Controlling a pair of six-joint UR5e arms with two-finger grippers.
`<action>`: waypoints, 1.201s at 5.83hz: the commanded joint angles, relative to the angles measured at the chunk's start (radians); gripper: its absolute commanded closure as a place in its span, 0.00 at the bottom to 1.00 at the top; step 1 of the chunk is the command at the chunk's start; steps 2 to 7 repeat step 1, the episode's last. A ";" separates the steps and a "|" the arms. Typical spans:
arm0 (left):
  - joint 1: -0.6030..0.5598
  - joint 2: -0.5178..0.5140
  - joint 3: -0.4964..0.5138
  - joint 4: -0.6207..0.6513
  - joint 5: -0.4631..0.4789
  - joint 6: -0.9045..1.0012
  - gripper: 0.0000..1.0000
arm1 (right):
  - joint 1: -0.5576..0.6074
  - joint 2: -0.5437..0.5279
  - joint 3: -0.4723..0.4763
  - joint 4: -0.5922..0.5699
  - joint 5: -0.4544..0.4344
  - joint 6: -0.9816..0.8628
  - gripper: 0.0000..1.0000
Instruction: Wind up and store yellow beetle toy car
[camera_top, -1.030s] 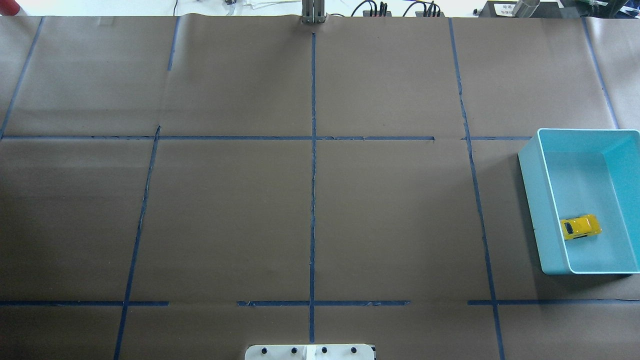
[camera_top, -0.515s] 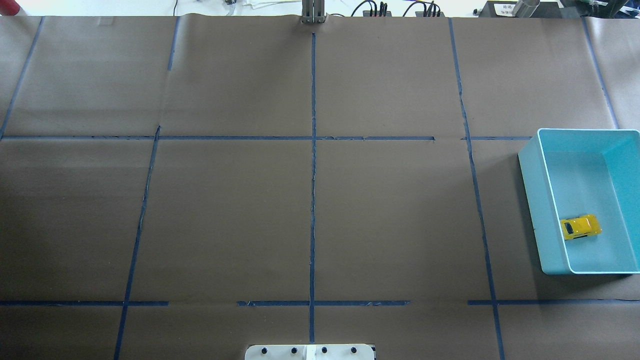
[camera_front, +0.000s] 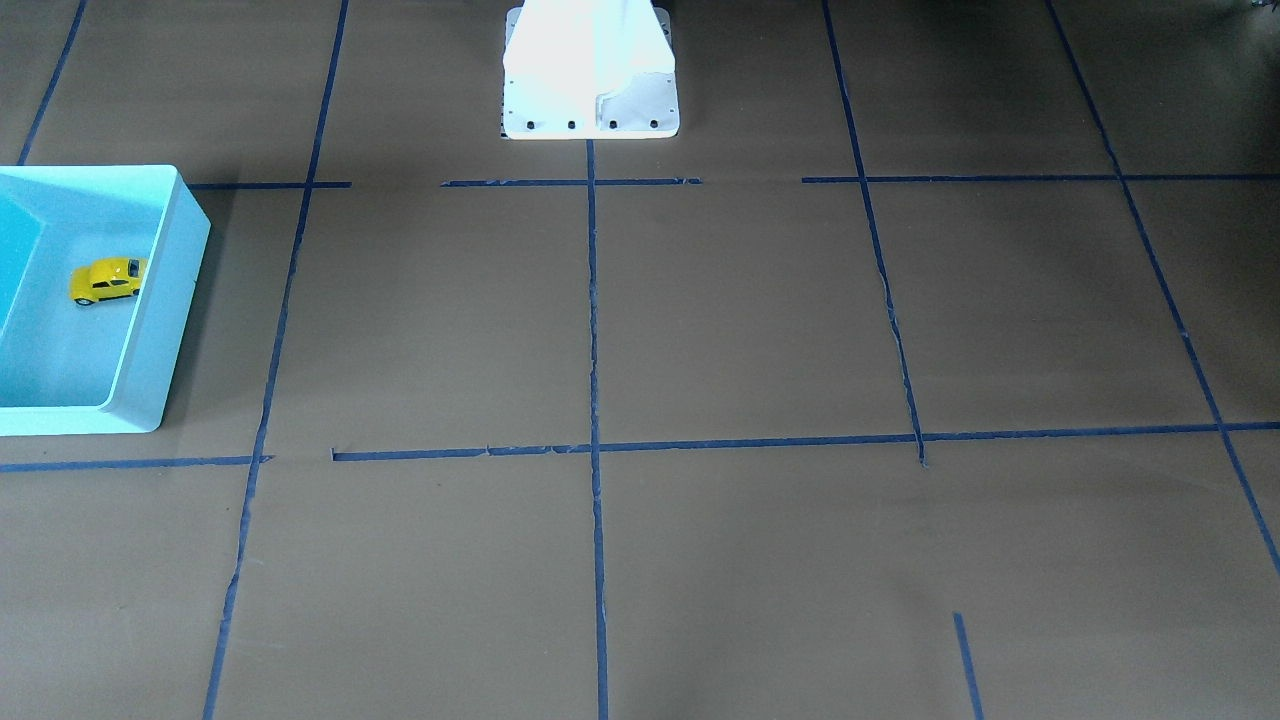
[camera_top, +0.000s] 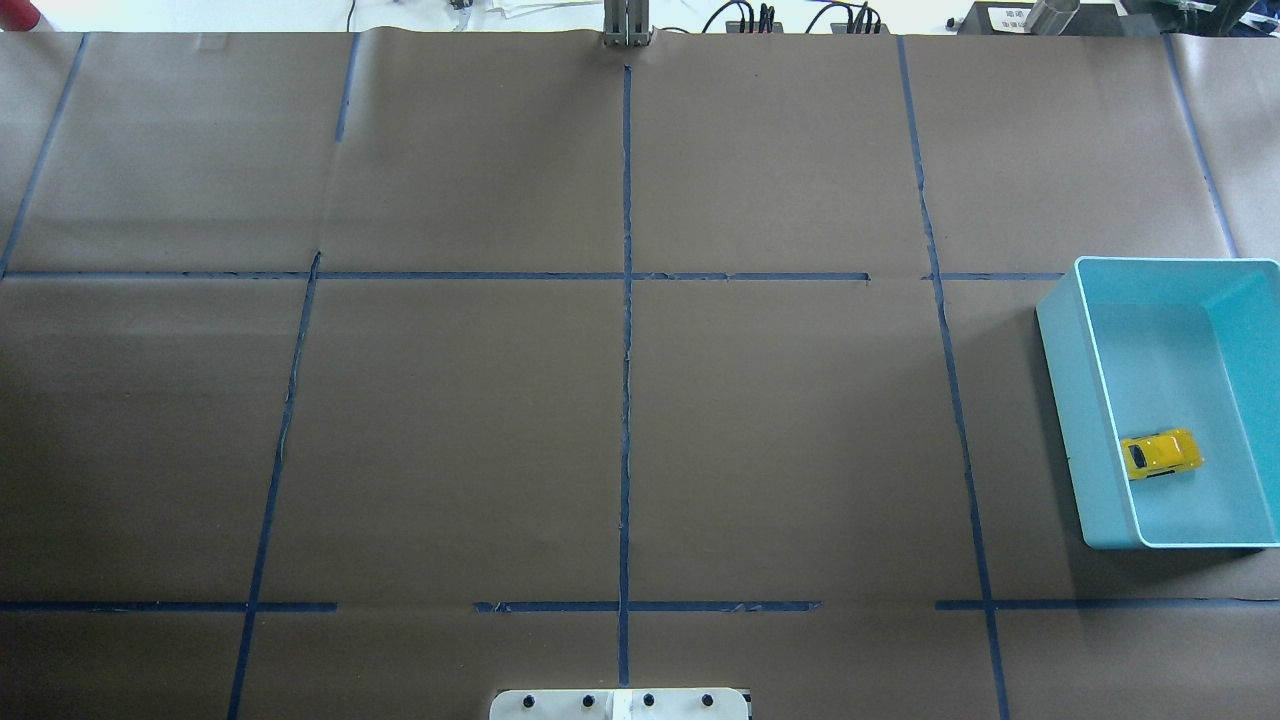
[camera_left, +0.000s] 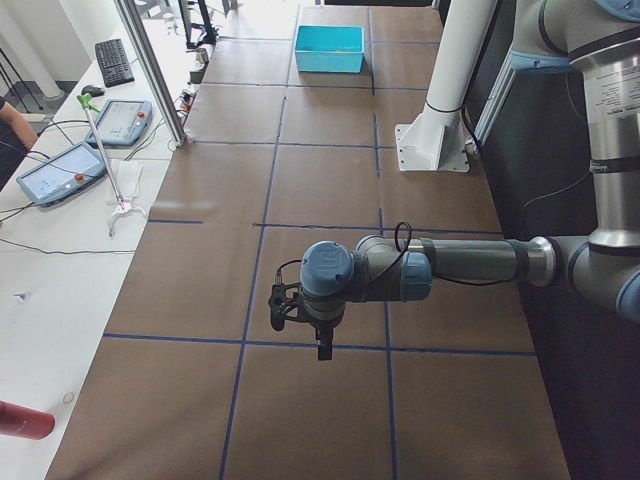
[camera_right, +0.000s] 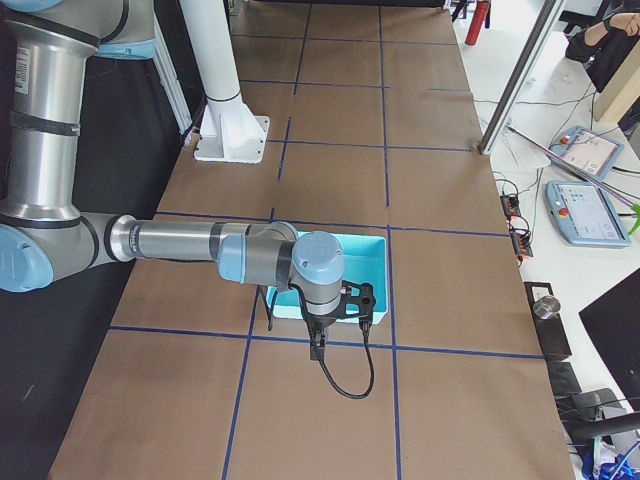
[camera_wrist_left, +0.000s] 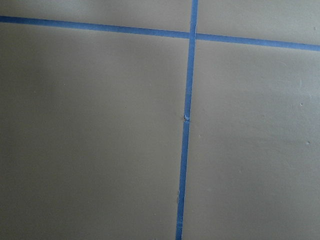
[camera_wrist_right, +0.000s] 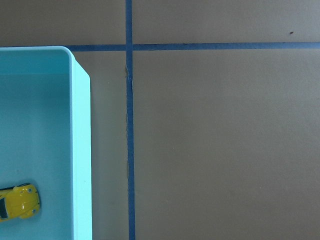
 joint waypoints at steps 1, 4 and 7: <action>0.000 -0.002 0.000 0.000 -0.001 0.000 0.00 | 0.000 0.000 0.000 0.000 0.000 0.000 0.00; 0.000 -0.002 0.000 0.000 -0.001 0.000 0.00 | 0.000 0.000 0.000 0.000 0.000 0.000 0.00; 0.000 -0.002 0.000 0.000 -0.001 0.000 0.00 | 0.000 0.000 0.000 0.000 0.000 0.000 0.00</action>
